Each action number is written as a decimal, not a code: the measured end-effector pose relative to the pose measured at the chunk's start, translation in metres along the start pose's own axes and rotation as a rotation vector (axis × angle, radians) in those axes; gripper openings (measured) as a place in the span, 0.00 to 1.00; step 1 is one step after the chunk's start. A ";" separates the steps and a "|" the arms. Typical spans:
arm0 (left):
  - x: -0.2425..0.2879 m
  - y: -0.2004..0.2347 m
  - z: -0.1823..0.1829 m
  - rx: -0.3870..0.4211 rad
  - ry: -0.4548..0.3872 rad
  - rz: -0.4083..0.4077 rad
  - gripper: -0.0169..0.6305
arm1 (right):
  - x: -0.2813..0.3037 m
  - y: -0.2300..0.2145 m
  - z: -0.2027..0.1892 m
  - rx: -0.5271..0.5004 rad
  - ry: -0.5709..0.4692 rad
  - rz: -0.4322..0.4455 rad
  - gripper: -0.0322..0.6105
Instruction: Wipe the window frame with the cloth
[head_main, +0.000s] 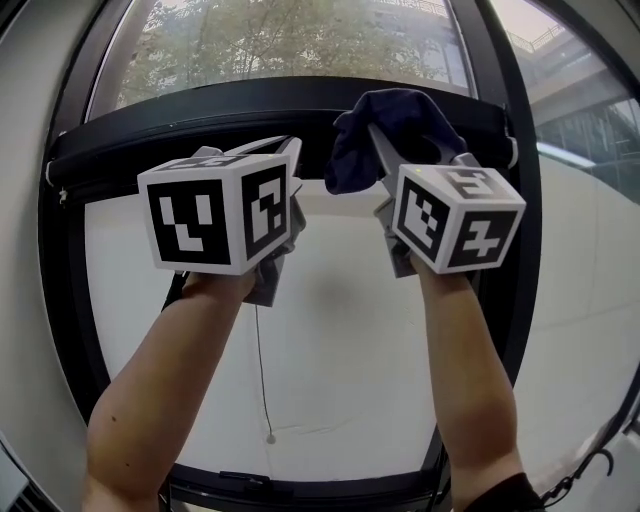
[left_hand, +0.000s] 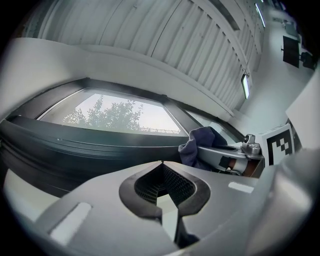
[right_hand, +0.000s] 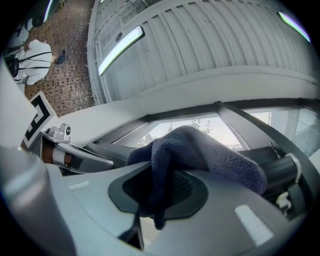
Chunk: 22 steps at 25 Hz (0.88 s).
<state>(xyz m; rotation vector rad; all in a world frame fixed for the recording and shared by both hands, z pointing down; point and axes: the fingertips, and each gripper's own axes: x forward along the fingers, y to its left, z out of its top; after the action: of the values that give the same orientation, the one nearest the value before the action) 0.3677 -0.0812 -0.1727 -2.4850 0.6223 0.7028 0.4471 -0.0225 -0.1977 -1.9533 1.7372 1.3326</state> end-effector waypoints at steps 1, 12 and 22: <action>0.004 -0.002 -0.001 -0.001 0.001 0.001 0.02 | -0.001 -0.003 0.000 -0.004 0.002 0.001 0.15; 0.026 -0.023 -0.001 -0.068 -0.055 0.020 0.02 | -0.027 -0.052 -0.005 -0.019 0.006 -0.027 0.15; 0.046 -0.108 0.006 -0.045 -0.066 -0.037 0.02 | -0.079 -0.122 -0.005 -0.022 0.022 -0.107 0.15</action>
<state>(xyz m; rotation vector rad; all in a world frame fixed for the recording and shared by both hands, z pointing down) 0.4586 -0.0071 -0.1698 -2.4967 0.5401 0.7894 0.5640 0.0634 -0.1858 -2.0488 1.6092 1.3044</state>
